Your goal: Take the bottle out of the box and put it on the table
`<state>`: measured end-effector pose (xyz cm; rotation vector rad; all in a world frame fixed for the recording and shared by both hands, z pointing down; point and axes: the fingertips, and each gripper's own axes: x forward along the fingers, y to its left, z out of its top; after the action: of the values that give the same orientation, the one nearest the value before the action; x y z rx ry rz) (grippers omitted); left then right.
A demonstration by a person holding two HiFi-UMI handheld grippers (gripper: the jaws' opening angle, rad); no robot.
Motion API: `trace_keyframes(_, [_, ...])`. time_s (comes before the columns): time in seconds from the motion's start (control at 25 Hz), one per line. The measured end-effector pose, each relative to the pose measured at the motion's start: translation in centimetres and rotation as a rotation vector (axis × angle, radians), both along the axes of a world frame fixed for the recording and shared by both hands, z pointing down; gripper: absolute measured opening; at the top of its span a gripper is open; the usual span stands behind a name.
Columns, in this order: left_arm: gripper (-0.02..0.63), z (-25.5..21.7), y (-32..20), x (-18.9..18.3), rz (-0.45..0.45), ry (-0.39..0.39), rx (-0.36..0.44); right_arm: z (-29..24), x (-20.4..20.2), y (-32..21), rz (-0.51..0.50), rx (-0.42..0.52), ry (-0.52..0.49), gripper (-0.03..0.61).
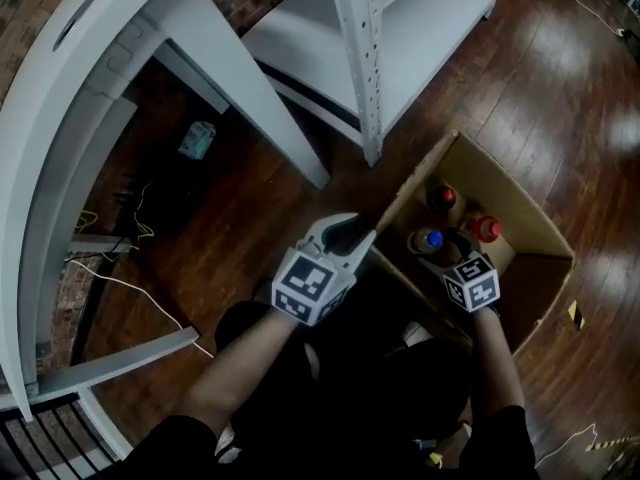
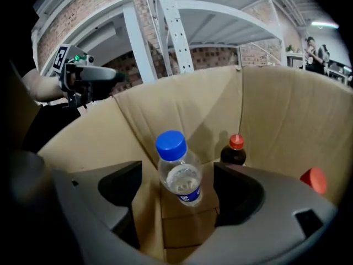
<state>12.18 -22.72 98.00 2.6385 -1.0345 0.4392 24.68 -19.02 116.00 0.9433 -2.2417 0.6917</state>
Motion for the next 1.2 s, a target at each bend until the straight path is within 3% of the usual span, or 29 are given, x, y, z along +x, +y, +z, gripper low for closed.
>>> trace_keyframes(0.48, [0.11,1.9,0.6,-4.2,-0.059,-0.039,-0.053,6.2,-2.0,-1.8,-0.013,-0.039,0.057,0.414])
trace_keyframes(0.68, [0.11,2.8,1.3,-5.7,-0.067,-0.042,-0.073,7.2,-1.8,-2.9,0.045,-0.04,0.111,0.335])
trace_keyframes(0.84, [0.11,2.7,1.6,-5.9,-0.072,-0.008,-0.082,7.5,-0.7,-2.5,0.071,-0.098,0.141,0.321])
trace_keyframes(1.0, [0.103,1.8,1.3,-6.4,-0.074,0.021,-0.072,6.2,0.4,-2.4,0.134,-0.094,0.155,0.318])
trace_keyframes(1.2, [0.095,1.0,0.7,-6.3,-0.084,0.064,-0.057,1.1,1.3,-3.4,0.203,-0.016,0.074,0.316])
